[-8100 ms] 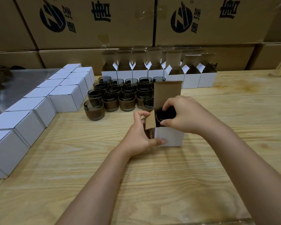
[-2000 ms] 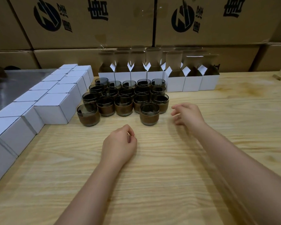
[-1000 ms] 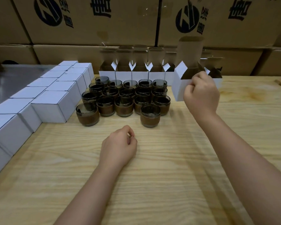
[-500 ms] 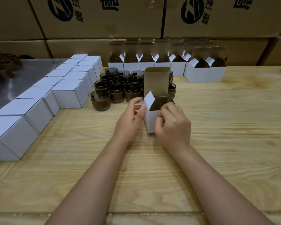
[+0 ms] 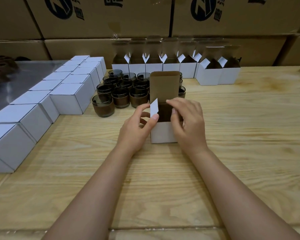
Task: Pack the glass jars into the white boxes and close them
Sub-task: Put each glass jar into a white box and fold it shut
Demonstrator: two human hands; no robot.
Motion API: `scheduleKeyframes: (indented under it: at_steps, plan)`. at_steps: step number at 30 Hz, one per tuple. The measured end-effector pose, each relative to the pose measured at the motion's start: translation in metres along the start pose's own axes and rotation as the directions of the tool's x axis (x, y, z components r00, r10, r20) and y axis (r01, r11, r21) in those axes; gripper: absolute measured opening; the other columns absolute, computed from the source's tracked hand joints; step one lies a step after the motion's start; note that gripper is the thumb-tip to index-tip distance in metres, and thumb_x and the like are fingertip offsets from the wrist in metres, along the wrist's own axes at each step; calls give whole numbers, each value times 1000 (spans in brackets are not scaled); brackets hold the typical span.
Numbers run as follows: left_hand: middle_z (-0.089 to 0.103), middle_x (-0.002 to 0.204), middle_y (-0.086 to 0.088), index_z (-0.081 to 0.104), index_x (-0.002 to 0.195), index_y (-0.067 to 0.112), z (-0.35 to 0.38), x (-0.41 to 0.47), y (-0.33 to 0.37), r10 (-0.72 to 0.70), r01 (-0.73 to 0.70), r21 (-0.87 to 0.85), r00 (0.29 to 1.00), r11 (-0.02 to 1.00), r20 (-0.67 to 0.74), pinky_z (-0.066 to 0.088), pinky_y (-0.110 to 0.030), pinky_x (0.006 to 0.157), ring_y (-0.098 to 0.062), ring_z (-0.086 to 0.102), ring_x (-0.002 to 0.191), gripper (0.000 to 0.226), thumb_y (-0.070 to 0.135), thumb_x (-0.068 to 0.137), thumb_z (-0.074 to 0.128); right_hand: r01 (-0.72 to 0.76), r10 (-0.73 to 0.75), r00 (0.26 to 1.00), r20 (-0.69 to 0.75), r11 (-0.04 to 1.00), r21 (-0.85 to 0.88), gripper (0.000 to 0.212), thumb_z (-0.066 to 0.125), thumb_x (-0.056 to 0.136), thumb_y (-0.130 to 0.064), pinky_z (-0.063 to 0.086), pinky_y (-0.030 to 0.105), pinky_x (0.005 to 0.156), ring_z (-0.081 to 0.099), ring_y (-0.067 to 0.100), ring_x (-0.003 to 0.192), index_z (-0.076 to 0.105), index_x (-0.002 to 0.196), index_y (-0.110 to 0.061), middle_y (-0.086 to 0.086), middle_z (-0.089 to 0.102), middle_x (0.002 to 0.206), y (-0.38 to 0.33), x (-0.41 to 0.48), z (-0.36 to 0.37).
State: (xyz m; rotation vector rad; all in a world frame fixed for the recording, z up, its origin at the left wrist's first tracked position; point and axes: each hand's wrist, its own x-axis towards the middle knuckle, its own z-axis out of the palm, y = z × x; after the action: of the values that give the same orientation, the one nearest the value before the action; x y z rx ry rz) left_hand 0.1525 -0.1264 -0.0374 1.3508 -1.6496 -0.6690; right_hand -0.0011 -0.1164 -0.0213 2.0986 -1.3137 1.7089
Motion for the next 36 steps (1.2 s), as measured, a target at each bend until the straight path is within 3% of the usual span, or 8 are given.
scheduleKeyframes:
  at_steps: [6,14,17,21,25,28,32,36]
  plan:
    - [63,109,15,47,128,43,-1,0,0,-21,21,-29,1000,999,14,51,-36,86,6,59,94,67,77,72,32,-334,359,926,-120,924,189,20,48,89,1,40,7,74,57,13,87,65,99,-5,2,59,93,11,2,-3]
    - [62,98,8,23,137,58,-5,-2,0,39,-40,-163,999,986,-12,49,-57,78,-36,61,88,62,48,76,26,-447,398,887,232,866,225,54,36,85,9,27,4,96,39,2,116,63,117,-25,-11,53,118,24,3,-5]
    - [63,97,27,37,127,62,-7,0,-3,40,-40,-217,999,975,-5,48,-33,55,-18,63,82,60,30,77,27,-531,394,835,384,760,375,57,29,89,5,28,10,108,36,-15,125,57,125,-30,-23,46,131,28,3,-7]
    - [64,92,31,56,104,59,-9,3,-4,-9,25,-280,998,960,57,39,-10,47,5,59,71,58,16,73,30,-611,431,780,454,683,400,58,28,81,-17,33,14,107,42,-4,128,55,132,-22,-11,50,136,35,3,-8]
    - [68,98,7,59,102,50,-8,4,-8,-31,47,-369,998,928,51,48,-31,62,-16,62,86,53,16,69,35,-626,441,769,463,667,404,55,28,79,-21,37,8,97,46,-10,118,58,125,-24,-9,55,130,36,3,-6]
    - [61,109,12,55,105,41,-7,2,-7,-12,28,-387,999,921,43,47,-38,83,-20,56,104,53,12,66,35,-630,423,762,490,661,408,54,28,80,-22,40,15,99,47,-2,121,57,125,-25,-6,55,131,38,3,-5]
    - [56,114,29,50,118,41,-7,-1,1,31,-10,-362,998,932,52,50,-24,86,-9,54,111,42,36,77,44,-634,397,753,524,649,420,55,28,79,-21,40,18,99,47,3,123,57,126,-26,-6,55,132,37,4,-4]
    - [54,124,21,51,128,37,-13,-5,3,124,-113,-221,992,969,37,44,-8,83,8,53,109,68,62,66,62,-621,367,763,533,647,443,53,30,78,-18,42,17,95,50,1,120,58,122,-29,-10,57,128,34,5,-4]
